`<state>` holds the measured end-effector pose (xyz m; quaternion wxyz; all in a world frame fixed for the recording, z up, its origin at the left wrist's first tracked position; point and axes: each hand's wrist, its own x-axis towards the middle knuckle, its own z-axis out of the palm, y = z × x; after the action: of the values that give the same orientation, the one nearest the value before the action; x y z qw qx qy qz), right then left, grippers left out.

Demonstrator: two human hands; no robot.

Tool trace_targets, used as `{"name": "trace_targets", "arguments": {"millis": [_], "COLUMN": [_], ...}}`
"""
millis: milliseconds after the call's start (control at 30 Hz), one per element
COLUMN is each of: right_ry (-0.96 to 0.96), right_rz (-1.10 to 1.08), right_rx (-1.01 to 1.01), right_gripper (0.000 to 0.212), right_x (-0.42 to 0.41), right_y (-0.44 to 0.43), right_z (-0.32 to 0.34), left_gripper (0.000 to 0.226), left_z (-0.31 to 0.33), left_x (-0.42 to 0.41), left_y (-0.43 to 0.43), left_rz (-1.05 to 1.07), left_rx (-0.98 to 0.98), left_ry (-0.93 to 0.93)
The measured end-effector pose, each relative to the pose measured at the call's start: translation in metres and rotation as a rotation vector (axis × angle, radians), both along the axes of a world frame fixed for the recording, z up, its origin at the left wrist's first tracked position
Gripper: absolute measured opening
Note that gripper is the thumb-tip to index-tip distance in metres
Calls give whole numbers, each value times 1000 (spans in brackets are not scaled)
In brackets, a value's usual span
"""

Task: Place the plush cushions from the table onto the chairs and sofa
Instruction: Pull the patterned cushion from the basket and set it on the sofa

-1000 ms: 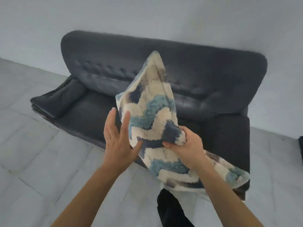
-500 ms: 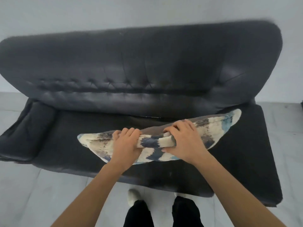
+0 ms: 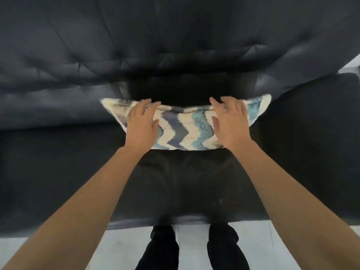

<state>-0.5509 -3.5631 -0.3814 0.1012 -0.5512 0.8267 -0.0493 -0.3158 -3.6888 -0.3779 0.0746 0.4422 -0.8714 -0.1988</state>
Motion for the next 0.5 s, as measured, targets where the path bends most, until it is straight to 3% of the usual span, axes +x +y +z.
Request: {"name": "trace_targets", "arguments": {"millis": [133, 233, 367, 500], "right_ry": [-175, -329, -373, -246], "right_rz": [-119, -199, -234, -214], "right_rx": [303, 317, 219, 244], "right_gripper": [77, 89, 100, 95], "right_x": [-3, 1, 6, 3], "right_y": [1, 15, 21, 14], "right_z": [-64, -104, -137, -165], "left_gripper": [65, 73, 71, 74], "left_z": [-59, -99, -139, -168], "left_x": [-1, 9, 17, 22], "left_y": [-6, -9, -18, -28], "left_rz": [65, 40, -4, -117], "left_rx": [239, 304, 106, -73], "left_ry": [-85, -157, -224, -352]}}
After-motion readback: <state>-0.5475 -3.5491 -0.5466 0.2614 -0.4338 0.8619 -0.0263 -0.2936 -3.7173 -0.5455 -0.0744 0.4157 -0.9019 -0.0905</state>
